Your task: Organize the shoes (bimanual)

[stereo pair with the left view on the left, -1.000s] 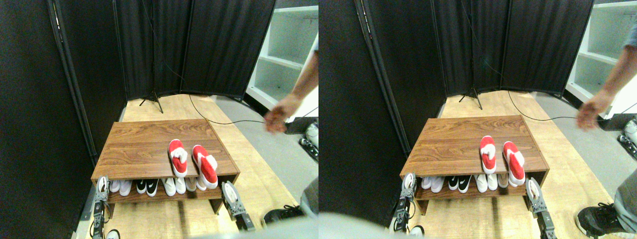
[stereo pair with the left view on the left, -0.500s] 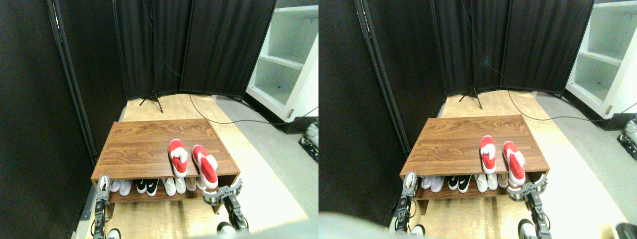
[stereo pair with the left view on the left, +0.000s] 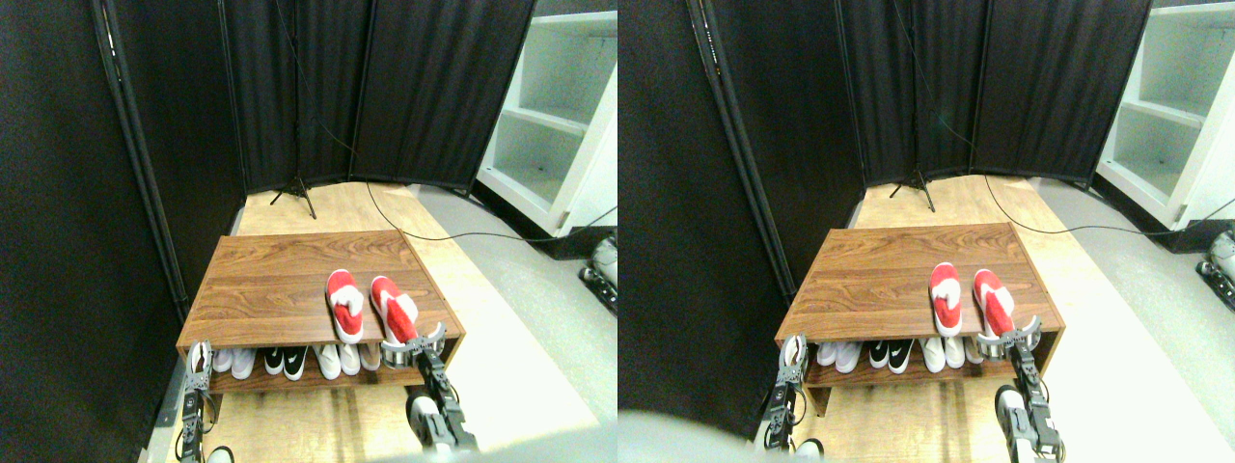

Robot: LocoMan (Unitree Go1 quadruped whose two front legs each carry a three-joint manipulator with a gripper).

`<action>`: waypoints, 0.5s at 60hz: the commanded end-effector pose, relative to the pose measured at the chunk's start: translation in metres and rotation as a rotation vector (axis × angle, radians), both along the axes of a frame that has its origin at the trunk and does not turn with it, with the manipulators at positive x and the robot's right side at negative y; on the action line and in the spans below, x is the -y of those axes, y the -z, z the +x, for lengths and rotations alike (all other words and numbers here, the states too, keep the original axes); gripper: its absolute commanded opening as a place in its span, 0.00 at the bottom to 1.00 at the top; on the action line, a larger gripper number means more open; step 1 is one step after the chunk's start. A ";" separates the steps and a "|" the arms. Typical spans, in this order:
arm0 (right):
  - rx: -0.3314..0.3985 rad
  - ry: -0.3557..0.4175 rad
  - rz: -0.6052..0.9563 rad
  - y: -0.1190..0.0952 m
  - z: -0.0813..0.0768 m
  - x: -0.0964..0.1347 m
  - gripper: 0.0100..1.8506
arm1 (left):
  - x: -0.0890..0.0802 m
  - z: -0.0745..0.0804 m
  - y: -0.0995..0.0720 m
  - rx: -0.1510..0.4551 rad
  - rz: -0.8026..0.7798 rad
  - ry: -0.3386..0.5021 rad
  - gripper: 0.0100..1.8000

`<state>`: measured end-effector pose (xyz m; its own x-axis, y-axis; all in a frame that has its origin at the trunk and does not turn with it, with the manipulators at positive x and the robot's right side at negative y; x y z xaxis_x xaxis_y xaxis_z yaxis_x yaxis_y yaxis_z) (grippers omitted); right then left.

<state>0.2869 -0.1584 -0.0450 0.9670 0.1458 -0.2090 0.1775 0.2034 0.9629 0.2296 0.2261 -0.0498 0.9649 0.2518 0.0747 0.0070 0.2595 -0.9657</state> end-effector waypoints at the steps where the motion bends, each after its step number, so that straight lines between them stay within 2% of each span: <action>1: -0.022 0.002 0.015 0.007 0.010 -0.005 0.72 | 0.000 0.000 -0.008 0.045 0.023 -0.005 0.04; 11: -0.071 0.002 0.031 0.010 0.020 -0.009 0.75 | 0.000 -0.001 -0.009 0.050 0.032 -0.005 0.04; 30: -0.097 0.025 0.064 0.018 0.025 -0.011 0.75 | -0.001 -0.002 -0.011 0.057 0.033 0.008 0.04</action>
<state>0.3083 -0.1504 -0.0605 0.9448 0.1335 -0.2992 0.2835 0.1249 0.9508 0.2262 0.2276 -0.0494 0.9627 0.2583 0.0804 0.0045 0.2816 -0.9595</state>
